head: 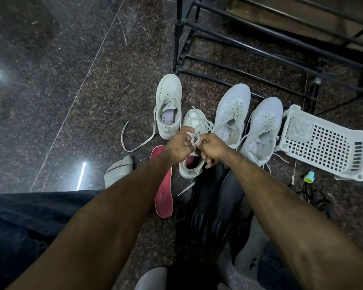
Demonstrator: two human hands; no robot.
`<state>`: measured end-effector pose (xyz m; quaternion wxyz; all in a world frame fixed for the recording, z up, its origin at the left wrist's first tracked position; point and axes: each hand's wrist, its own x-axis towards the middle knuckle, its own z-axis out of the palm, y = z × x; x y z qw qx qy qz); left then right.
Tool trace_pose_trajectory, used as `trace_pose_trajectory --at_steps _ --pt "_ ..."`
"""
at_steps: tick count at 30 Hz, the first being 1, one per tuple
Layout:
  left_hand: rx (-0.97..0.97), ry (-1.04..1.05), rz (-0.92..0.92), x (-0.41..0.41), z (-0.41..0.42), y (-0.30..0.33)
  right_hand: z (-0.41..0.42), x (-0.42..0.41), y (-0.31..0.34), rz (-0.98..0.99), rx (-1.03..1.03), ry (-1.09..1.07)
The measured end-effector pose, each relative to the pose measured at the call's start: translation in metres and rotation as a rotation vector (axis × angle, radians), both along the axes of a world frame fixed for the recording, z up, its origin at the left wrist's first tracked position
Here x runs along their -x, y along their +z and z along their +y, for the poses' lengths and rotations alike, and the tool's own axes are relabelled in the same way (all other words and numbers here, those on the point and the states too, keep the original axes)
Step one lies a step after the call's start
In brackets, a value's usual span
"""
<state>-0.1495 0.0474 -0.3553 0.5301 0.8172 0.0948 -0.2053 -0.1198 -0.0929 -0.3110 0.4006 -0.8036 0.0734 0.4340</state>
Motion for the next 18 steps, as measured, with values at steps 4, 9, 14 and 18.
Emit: trace_pose_trajectory --at_steps 4,9,14,18 --pt "-0.126 -0.129 -0.011 -0.002 0.001 0.003 -0.009 -0.008 0.009 0.283 -0.154 -0.191" --pt "0.131 0.310 0.116 -0.003 -0.005 0.008 -0.029 -0.022 0.028 0.309 -0.305 -0.307" --pt "0.381 0.702 0.100 -0.013 0.001 0.031 -0.043 -0.041 0.044 0.012 -0.367 -0.526" --pt "0.297 0.862 -0.095 -0.038 0.002 0.045 -0.040 -0.044 0.043 -0.189 -0.332 -0.622"
